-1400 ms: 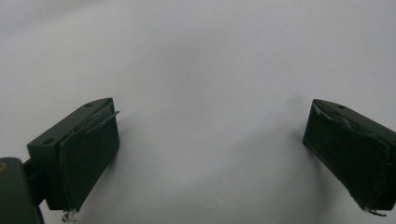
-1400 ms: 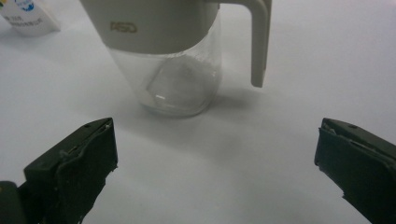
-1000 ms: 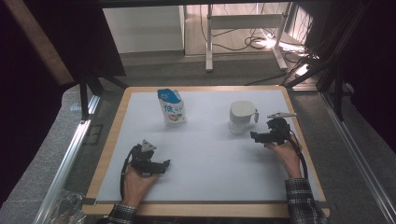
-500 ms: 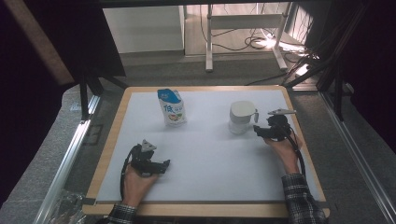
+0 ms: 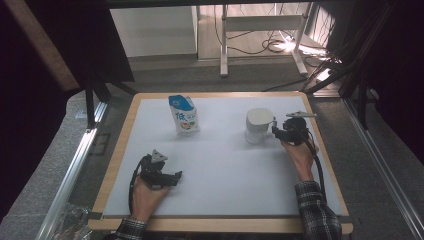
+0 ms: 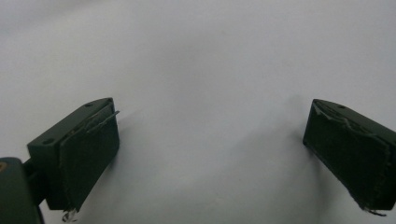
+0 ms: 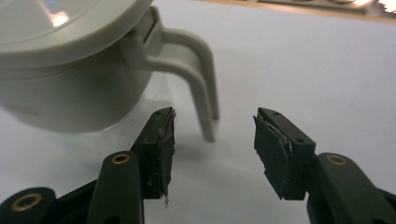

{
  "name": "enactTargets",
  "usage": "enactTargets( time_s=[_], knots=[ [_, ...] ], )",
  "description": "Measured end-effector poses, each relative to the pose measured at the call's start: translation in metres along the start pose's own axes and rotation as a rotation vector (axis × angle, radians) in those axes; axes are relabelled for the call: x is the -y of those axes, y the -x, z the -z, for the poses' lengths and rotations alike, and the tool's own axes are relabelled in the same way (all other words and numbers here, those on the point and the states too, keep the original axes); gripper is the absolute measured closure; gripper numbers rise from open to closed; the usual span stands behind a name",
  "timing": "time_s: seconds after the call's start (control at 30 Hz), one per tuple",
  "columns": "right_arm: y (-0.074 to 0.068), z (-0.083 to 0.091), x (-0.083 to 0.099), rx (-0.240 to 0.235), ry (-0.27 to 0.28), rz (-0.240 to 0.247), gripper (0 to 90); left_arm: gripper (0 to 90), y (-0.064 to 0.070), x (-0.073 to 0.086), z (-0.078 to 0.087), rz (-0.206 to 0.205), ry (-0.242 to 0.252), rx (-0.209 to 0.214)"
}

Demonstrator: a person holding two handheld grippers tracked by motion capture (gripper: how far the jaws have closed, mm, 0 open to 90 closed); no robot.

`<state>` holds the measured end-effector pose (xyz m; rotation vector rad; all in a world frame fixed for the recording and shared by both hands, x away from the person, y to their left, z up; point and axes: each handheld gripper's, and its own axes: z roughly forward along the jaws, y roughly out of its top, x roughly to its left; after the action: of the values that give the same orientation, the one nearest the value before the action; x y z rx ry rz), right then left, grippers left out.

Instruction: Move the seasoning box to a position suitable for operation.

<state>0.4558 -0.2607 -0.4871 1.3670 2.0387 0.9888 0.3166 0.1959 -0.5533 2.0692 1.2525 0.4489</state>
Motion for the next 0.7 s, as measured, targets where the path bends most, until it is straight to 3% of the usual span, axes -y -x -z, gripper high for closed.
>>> enactTargets(
  time_s=[0.2, 0.47, 0.7],
  knots=[
    [-0.009, -0.008, -0.008, 0.03, 0.013, 0.04, 47.6, 3.3, 0.0, 0.0, 0.0, 0.0, 0.0, 0.0],
    [-0.007, -0.015, -0.006, -0.005, 0.06, -0.003, 62.3, 3.3, 0.0, 0.0, 0.0, 0.0, 0.0, 0.0],
    [-0.012, -0.019, -0.006, 0.035, 0.061, 0.01, 75.6, 3.3, 0.0, 0.0, 0.0, 0.0, 0.0, 0.0]
  ],
)
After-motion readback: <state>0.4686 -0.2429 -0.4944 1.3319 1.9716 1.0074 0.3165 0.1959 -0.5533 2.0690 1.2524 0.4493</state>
